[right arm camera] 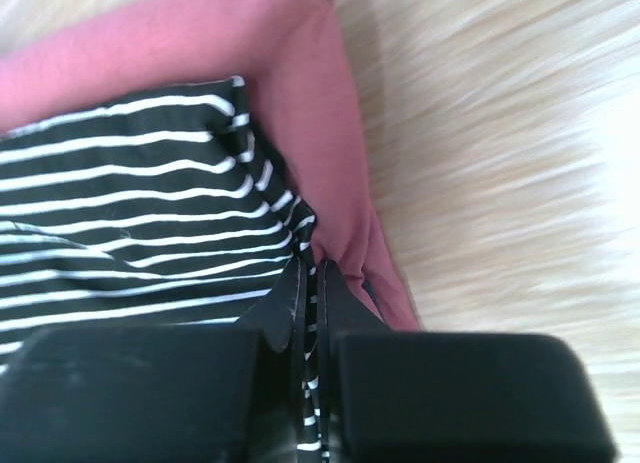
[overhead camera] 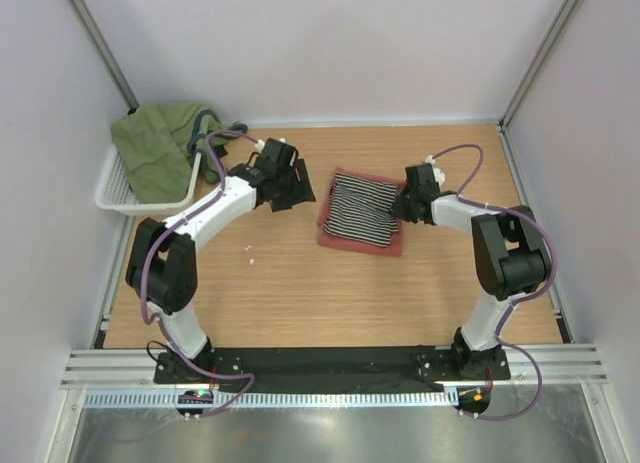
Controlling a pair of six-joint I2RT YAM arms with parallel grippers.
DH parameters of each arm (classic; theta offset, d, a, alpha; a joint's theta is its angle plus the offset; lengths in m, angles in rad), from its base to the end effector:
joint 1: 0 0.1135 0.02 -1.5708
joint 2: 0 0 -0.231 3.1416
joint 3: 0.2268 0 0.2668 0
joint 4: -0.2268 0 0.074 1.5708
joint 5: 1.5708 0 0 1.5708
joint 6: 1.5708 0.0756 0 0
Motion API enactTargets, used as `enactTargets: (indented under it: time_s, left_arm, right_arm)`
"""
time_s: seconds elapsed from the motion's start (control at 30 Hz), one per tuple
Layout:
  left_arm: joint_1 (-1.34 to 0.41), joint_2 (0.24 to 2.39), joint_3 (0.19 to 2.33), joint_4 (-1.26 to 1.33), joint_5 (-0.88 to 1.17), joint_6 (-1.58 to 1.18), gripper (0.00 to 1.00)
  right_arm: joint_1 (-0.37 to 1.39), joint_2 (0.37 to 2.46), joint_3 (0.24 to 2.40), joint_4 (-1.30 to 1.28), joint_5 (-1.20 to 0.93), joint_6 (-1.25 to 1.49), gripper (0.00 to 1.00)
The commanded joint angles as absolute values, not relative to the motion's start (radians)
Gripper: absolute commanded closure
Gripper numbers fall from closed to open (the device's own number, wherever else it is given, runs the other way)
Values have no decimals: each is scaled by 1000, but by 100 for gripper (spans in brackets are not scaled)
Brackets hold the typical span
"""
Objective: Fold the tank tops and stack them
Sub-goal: Neatly place the folded tank top to the corner
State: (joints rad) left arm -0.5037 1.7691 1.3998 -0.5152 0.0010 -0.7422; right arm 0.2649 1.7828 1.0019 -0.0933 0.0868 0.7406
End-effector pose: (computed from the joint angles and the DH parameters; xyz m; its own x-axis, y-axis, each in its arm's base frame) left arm 0.3717 -0.2049 0.1864 -0.8259 -0.3166 -0.4665 -0.1018 0.8976 -0.4289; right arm 0.3794 0.0961 0.0844 -0.6861 0.5104 -0.5184 0.3466 0.8559 0.3838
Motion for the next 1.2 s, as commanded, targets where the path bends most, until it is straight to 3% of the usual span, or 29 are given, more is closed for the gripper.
enactTargets:
  time_s: [0.0, 0.13, 0.27, 0.3, 0.33, 0.37, 0.43, 0.6, 0.73, 0.9, 1.0, 1.03, 1.17]
  left_arm:
    - [-500, 1703, 1396, -506, -6, -719, 34]
    - [-500, 1692, 1387, -509, -6, -718, 34]
    - [-500, 1694, 1371, -497, -3, -727, 34]
    - [-500, 1692, 1361, -486, -3, -730, 34]
    - [-500, 1690, 1355, -479, -3, -735, 34]
    - [-502, 1690, 1347, -469, 24, -738, 34]
    - [-502, 1674, 1324, -450, 26, -747, 34]
    - [-500, 1564, 1240, -411, -26, -749, 34]
    - [-499, 1422, 1114, -342, -84, -744, 32]
    - [-499, 1228, 899, -232, -155, -703, 29]
    - [-500, 1094, 769, -180, -179, -649, 17]
    - [-502, 1062, 738, -175, -192, -643, 1]
    - [-506, 864, 575, -109, -178, -611, 0]
  right_arm:
    - [163, 1784, 989, -78, 72, 745, 99]
    - [-44, 1701, 948, -101, 80, 775, 99]
    - [-272, 1531, 777, -77, 168, 834, 98]
    - [-297, 1499, 749, -77, 178, 844, 94]
    - [-314, 1441, 727, -78, 198, 866, 53]
    - [-328, 1415, 703, -116, 227, 877, 31]
    - [-333, 1332, 693, -167, 311, 876, 7]
    - [-333, 1152, 742, -274, 448, 830, 4]
    - [-292, 1060, 799, -241, 313, 685, 4]
    - [-51, 1090, 911, -305, 281, 536, 2]
    - [125, 1092, 875, -267, 223, 502, 2]
    - [155, 1083, 809, -196, 186, 483, 2]
    - [297, 1039, 651, -48, 43, 445, 0]
